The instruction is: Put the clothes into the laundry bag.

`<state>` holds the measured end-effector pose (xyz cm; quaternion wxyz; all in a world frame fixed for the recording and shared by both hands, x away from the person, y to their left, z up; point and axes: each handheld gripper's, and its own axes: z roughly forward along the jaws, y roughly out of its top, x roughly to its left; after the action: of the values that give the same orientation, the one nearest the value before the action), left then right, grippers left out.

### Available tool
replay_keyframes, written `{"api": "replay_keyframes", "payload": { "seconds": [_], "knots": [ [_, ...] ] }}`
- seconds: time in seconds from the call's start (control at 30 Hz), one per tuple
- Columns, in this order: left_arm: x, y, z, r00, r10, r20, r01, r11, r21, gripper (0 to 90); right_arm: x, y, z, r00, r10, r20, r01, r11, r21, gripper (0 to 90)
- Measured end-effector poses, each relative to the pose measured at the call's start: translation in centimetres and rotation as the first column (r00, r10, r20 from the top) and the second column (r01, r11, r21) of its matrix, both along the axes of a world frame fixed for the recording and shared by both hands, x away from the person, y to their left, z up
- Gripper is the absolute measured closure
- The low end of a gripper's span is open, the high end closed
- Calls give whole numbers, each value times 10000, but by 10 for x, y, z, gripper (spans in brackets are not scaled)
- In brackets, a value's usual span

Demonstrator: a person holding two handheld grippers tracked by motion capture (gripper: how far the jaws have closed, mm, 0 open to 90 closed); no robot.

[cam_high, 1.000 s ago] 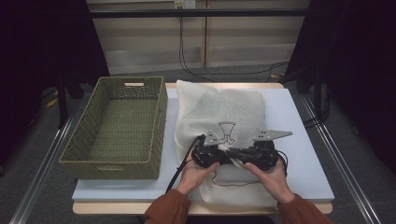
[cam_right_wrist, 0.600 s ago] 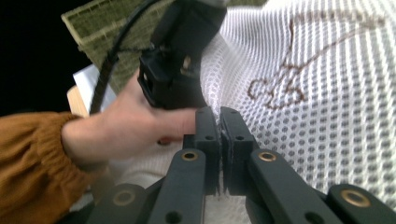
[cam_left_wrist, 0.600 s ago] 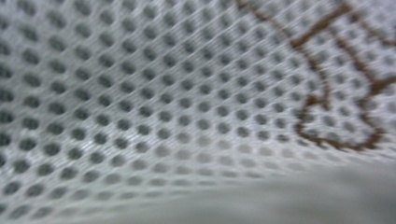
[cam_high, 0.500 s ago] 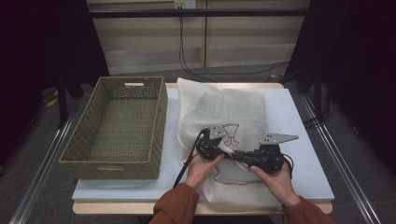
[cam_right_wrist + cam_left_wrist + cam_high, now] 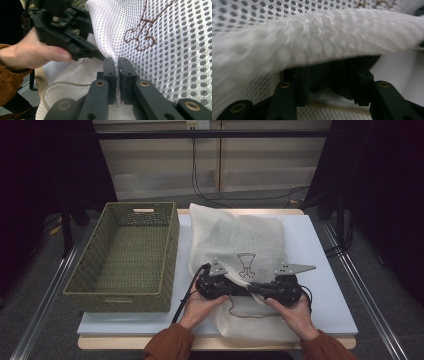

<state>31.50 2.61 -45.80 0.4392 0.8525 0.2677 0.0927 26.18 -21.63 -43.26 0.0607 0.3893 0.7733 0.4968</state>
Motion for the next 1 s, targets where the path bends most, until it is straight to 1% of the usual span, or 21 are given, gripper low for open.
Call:
{"api": "replay_keyframes", "payload": {
  "seconds": [0.03, 0.07, 0.1, 0.13, 0.17, 0.2, 0.23, 0.3, 0.33, 0.4, 0.43, 0.47, 0.53, 0.57, 0.63, 0.67, 0.7, 0.73, 0.8, 0.9, 1.0],
  "knots": [
    [-2, 4, 2, 10000, -67, 27, 67, 10000, -46, 535, 0, 0, 0, 10000, -32, 15, 32, 10000, -20, 858],
    [-5, 7, 5, 9999, -80, 138, 78, 9999, 92, 528, 0, 0, 0, 10000, -50, 20, 51, 10000, -39, 858],
    [-8, 10, 7, 9997, -91, 206, 92, 10000, -36, 523, 0, 0, 0, 10000, -42, 18, 42, 10000, -46, 858],
    [-11, 13, 10, 9991, -64, 424, 61, 10000, 78, 525, 0, 0, 0, 10000, -51, 33, 51, 10000, -53, 858],
    [-15, 16, 12, 9965, 73, 837, -100, 9995, 313, 538, 0, 0, 0, 10000, -55, 33, 55, 10000, -53, 857],
    [-17, 19, 13, 9966, 41, 829, -66, 9996, 290, 557, 1, 0, -1, 10000, -28, 37, 28, 10000, -86, 858],
    [-18, 24, 15, 9980, -9, 627, 6, 10000, 48, 567, 1, 0, -1, 10000, -27, 38, 27, 10000, -87, 857],
    [-22, 32, 18, 9962, -38, 866, 47, 9999, -104, 611, 1, 0, -1, 10000, -38, 6, 38, 10000, -64, 854],
    [-24, 37, 20, 9969, -56, 787, 88, 9991, -403, 629, 1, 0, -1, 10000, -41, 9, 41, 10000, -53, 853],
    [-28, 44, 24, 9964, -66, 840, 107, 9988, -476, 652, 1, 0, -1, 10000, -71, -4, 71, 10000, -44, 852],
    [-30, 48, 26, 9951, -46, 984, 85, 9992, -394, 701, 2, -1, 0, 10000, -75, -31, 75, 10000, 4, 852],
    [-31, 56, 26, 9963, 40, 855, -16, 9996, -277, 694, 2, -2, 0, 10000, -91, -15, 91, 10000, 5, 852],
    [-31, 59, 23, 9960, 35, 888, -21, 9999, -162, 650, 2, -2, 0, 10000, -90, -10, 90, 10000, -6, 851],
    [-29, 61, 16, 9985, 200, 515, -189, 9996, -209, 607, 2, -3, 0, 9999, -124, -37, 124, 9999, 14, 850],
    [-27, 60, 12, 9987, 175, 472, -171, 9998, -90, 557, 2, -3, 0, 9999, -117, -45, 117, 9999, -4, 850],
    [-27, 58, 8, 9988, 55, 481, -59, 9999, 91, 539, 2, -2, -1, 9999, -101, -14, 101, 9999, -30, 849],
    [-27, 53, -1, 9991, 67, 409, -98, 9972, 740, 520, 2, -2, -1, 9999, -117, -40, 117, 9999, -46, 848],
    [-25, 52, -5, 9996, 72, 273, -91, 9976, 685, 501, 2, -2, -1, 9999, -107, -10, 107, 9999, -33, 848],
    [-24, 51, -8, 9999, 18, 163, -31, 9966, 822, 497, 2, -3, -1, 10000, -99, -11, 99, 9999, -25, 848],
    [-18, 47, -21, 9999, 9, -100, 5, 9903, 1388, 490, 3, -3, -1, 10000, -76, 8, 76, 10000, -46, 845],
    [-21, 46, -22, 10000, -50, 30, 46, 9933, 1157, 638, 2, -3, -1, 10000, -88, -28, 87, 10000, -40, 844]
  ]
}}
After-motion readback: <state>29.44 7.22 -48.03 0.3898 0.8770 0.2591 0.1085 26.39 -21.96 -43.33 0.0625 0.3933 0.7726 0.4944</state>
